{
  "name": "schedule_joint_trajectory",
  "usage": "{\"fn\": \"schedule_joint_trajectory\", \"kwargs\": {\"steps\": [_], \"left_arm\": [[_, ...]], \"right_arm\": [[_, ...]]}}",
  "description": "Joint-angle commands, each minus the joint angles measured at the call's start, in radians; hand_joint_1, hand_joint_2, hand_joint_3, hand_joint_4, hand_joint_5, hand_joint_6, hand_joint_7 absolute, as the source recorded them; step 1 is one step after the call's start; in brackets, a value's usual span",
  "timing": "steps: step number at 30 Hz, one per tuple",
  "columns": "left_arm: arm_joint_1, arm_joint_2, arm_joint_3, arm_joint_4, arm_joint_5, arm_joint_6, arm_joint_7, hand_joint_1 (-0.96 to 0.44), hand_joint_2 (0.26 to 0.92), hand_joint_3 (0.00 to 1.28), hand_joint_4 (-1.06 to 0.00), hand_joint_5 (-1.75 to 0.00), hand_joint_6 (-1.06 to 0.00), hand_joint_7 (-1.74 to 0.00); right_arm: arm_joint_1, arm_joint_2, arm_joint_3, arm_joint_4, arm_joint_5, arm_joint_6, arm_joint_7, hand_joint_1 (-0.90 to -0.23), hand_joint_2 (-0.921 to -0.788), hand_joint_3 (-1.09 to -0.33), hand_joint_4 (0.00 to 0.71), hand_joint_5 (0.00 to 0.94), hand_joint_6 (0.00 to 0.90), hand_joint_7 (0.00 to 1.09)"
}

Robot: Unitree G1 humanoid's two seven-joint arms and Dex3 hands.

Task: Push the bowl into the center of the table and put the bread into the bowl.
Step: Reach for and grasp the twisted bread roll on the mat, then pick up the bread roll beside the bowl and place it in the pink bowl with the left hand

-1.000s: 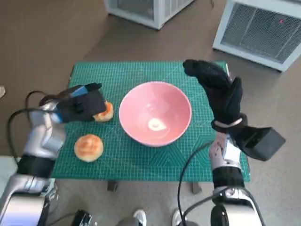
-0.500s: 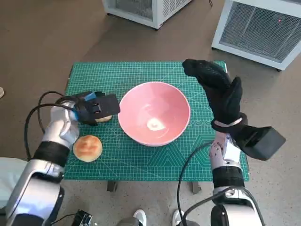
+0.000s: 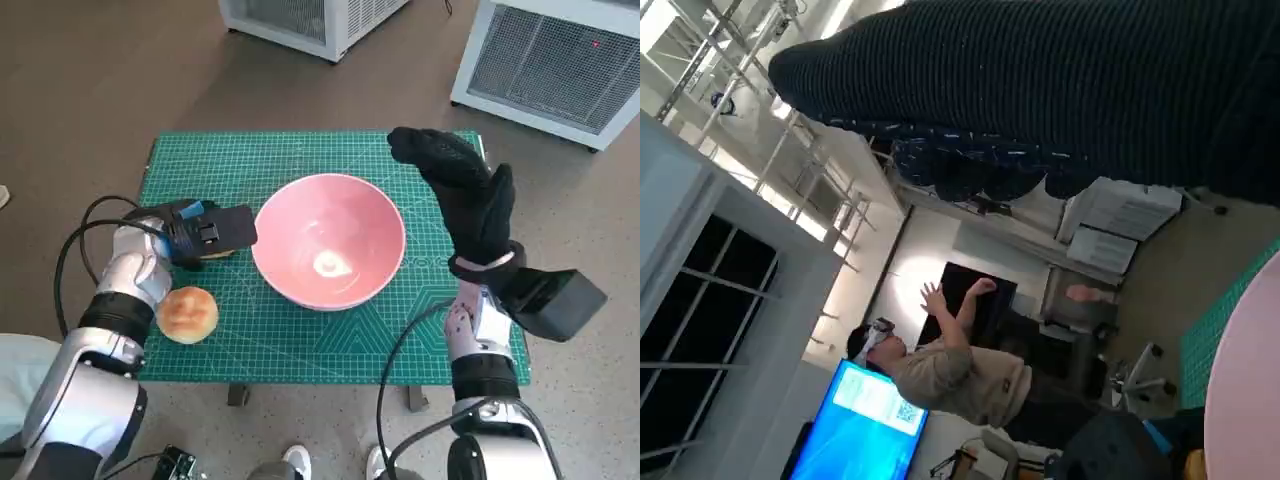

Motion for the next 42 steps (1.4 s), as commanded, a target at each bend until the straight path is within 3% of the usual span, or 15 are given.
{"fn": "schedule_joint_trajectory", "kwargs": {"steps": [1, 7, 18, 34, 41, 42], "left_arm": [[0.019, 0.004, -0.020, 0.029, 0.018, -0.052, 0.069, 0.02, 0.905, 0.09, -0.66, -1.11, -0.58, -0.89], [0.029, 0.025, -0.030, 0.019, 0.022, -0.104, 0.151, 0.00, 0.910, 0.07, -0.67, -1.25, -0.67, -1.01], [0.025, 0.072, 0.023, -0.097, -0.027, -0.137, 0.163, 0.00, 0.920, 0.09, -0.63, -1.24, -0.64, -1.14], [0.236, 0.149, 0.241, -0.807, -0.106, -0.099, 0.162, 0.00, 0.920, 0.05, -0.69, -1.15, -0.65, -1.16], [0.274, 0.140, 0.272, -0.890, -0.090, -0.071, 0.142, 0.00, 0.920, 0.05, -0.70, -1.13, -0.64, -1.17], [0.300, 0.128, 0.279, -0.969, -0.087, -0.090, 0.162, 0.00, 0.920, 0.05, -0.70, -1.13, -0.64, -1.17]], "right_arm": [[0.025, 0.007, 0.004, 0.004, 0.013, 0.010, 0.007, -0.710, -0.921, -0.728, 0.222, 0.001, -0.001, 0.64], [0.023, 0.006, 0.001, 0.009, 0.021, 0.011, 0.018, -0.703, -0.921, -0.728, 0.223, 0.001, -0.001, 0.64], [0.020, 0.006, 0.002, 0.016, 0.037, 0.017, 0.034, -0.695, -0.921, -0.724, 0.224, 0.002, -0.001, 0.64], [0.019, 0.004, -0.002, 0.014, 0.047, 0.033, 0.053, -0.698, -0.921, -0.716, 0.223, 0.001, -0.001, 0.65], [0.019, 0.004, -0.003, 0.014, 0.048, 0.035, 0.055, -0.701, -0.921, -0.715, 0.223, 0.000, -0.001, 0.65], [0.020, 0.003, -0.003, 0.010, 0.048, 0.036, 0.056, -0.701, -0.921, -0.715, 0.223, 0.000, -0.001, 0.65]]}}
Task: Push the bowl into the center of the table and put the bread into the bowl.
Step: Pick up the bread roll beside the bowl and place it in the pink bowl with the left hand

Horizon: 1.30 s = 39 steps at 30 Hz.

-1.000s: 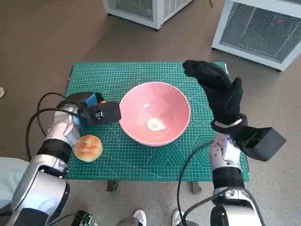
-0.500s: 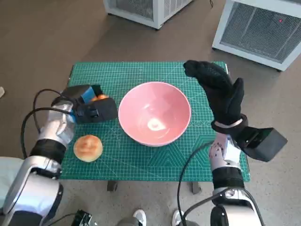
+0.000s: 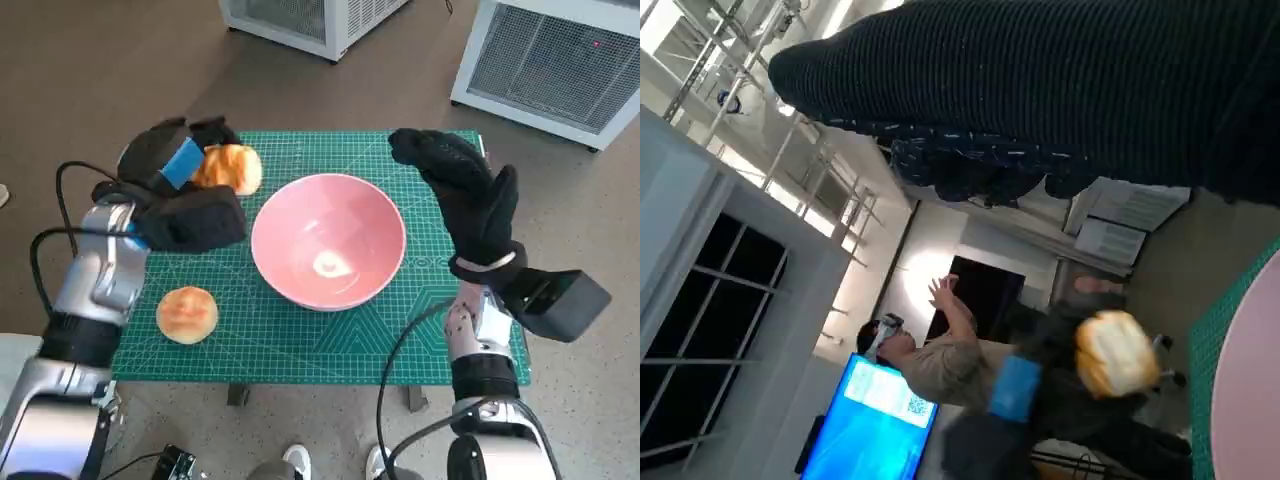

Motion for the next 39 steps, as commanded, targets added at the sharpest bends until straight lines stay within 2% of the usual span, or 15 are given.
{"fn": "schedule_joint_trajectory", "kwargs": {"steps": [1, 6, 13, 26, 39], "left_arm": [[0.076, -0.013, 0.034, -0.198, 0.004, -0.018, 0.028, 0.00, 0.920, 0.05, -0.71, -1.12, -0.64, -1.17], [0.120, -0.034, 0.009, -0.331, 0.024, -0.086, 0.038, 0.00, 0.920, 0.04, -0.75, -1.08, -0.63, -1.18], [0.109, -0.065, -0.044, -0.346, 0.050, -0.139, -0.007, 0.00, 0.918, 0.02, -0.75, -1.08, -0.67, -1.14], [0.037, -0.153, -0.144, -0.169, 0.099, -0.204, -0.056, 0.00, 0.920, 0.03, -0.76, -1.03, -0.65, -1.20], [-0.018, -0.196, -0.177, 0.014, 0.107, -0.268, -0.035, 0.00, 0.920, 0.05, -0.73, -1.17, -0.64, -1.11]], "right_arm": [[0.021, 0.003, 0.002, 0.004, 0.009, 0.017, 0.012, -0.700, -0.921, -0.715, 0.222, 0.000, -0.001, 0.65], [0.023, -0.001, 0.001, 0.004, 0.010, 0.015, 0.017, -0.692, -0.921, -0.715, 0.223, 0.001, -0.001, 0.66], [0.022, -0.005, -0.002, 0.007, 0.011, 0.016, 0.022, -0.690, -0.921, -0.713, 0.224, 0.001, -0.001, 0.66], [0.029, -0.006, 0.000, -0.002, 0.005, 0.013, 0.018, -0.689, -0.921, -0.713, 0.222, 0.000, -0.001, 0.66], [0.038, -0.009, 0.002, -0.018, 0.003, 0.018, 0.012, -0.692, -0.921, -0.713, 0.213, 0.000, -0.001, 0.65]]}}
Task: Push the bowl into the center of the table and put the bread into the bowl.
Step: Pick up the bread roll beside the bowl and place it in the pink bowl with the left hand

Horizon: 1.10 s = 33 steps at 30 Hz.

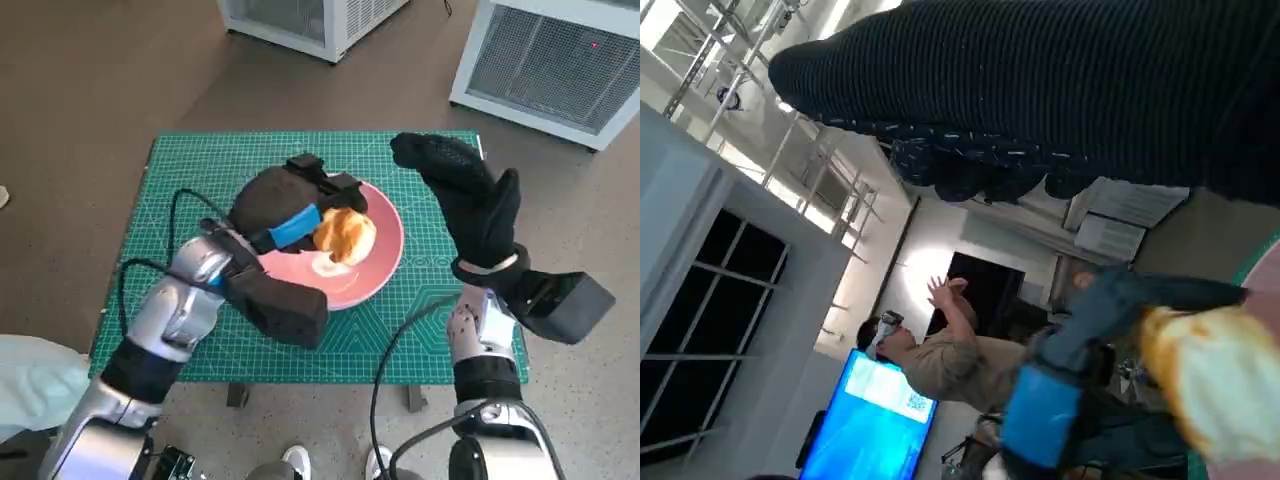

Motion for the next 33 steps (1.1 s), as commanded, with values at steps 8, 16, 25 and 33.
{"fn": "schedule_joint_trajectory", "kwargs": {"steps": [8, 16, 25, 33], "left_arm": [[-0.004, -0.037, 0.008, 0.031, -0.013, 0.064, -0.044, 0.00, 0.841, 0.09, -0.41, -0.44, -0.44, -0.57], [0.004, -0.021, 0.013, -0.030, -0.030, 0.142, -0.159, -0.20, 0.773, 0.01, -0.15, -0.02, -0.34, -0.06], [0.035, 0.011, 0.054, -0.160, -0.084, 0.214, -0.285, -0.29, 0.766, 0.00, -0.02, 0.00, -0.25, 0.00], [0.113, 0.067, 0.145, -0.405, -0.158, 0.319, -0.414, -0.29, 0.761, 0.00, -0.01, 0.00, -0.23, 0.00]], "right_arm": [[0.034, -0.004, 0.002, -0.012, 0.004, 0.015, -0.003, -0.692, -0.921, -0.710, 0.214, 0.001, -0.001, 0.65], [0.039, 0.000, 0.005, -0.022, -0.001, 0.013, -0.013, -0.696, -0.921, -0.714, 0.212, 0.000, -0.001, 0.65], [0.041, 0.007, 0.008, -0.023, -0.003, 0.010, -0.018, -0.695, -0.921, -0.715, 0.213, 0.001, -0.001, 0.65], [0.042, 0.013, 0.011, -0.023, 0.001, 0.014, -0.018, -0.689, -0.921, -0.707, 0.215, 0.002, -0.001, 0.65]]}}
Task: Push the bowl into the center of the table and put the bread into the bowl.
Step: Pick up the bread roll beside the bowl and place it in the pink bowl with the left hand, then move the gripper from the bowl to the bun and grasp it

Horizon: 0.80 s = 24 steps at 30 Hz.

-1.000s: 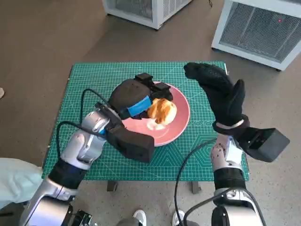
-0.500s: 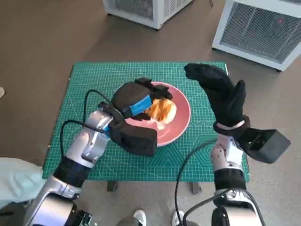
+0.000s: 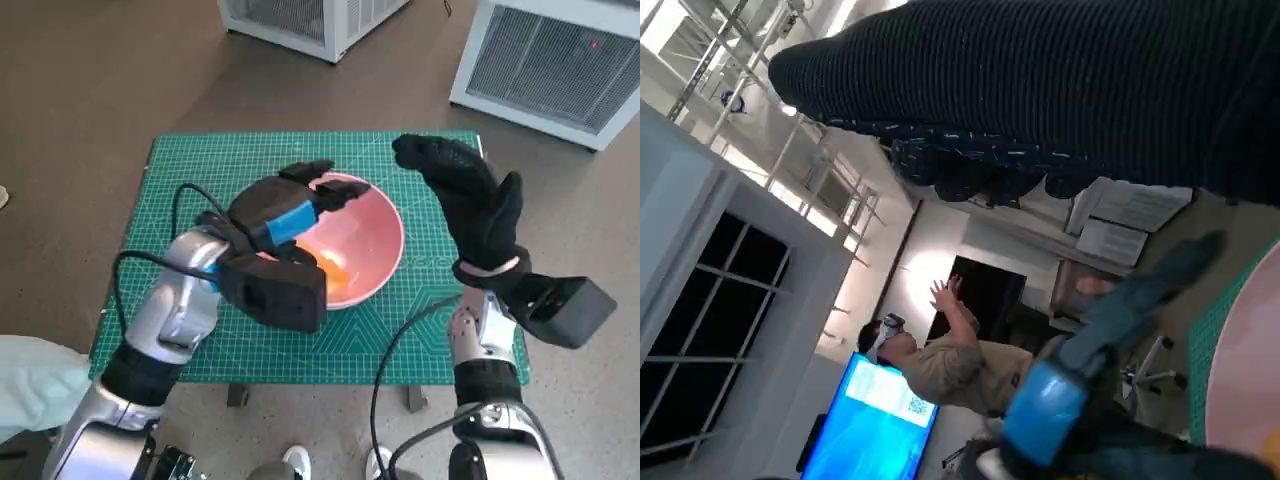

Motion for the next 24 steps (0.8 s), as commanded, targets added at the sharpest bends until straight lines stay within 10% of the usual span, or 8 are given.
{"fn": "schedule_joint_trajectory", "kwargs": {"steps": [1, 24], "left_arm": [[0.067, 0.057, 0.085, -0.188, -0.075, 0.073, -0.096, -0.28, 0.760, 0.00, -0.01, 0.00, -0.23, 0.00], [0.486, 0.360, 0.565, -0.680, -0.355, 0.281, -0.326, -0.09, 0.731, 0.00, -0.04, -0.01, -0.24, 0.00]], "right_arm": [[0.026, 0.009, 0.005, 0.004, 0.003, 0.011, -0.003, -0.690, -0.921, -0.704, 0.216, 0.002, -0.001, 0.65], [0.032, 0.024, 0.012, -0.007, 0.018, 0.022, 0.009, -0.699, -0.921, -0.688, 0.218, 0.003, 0.001, 0.66]]}}
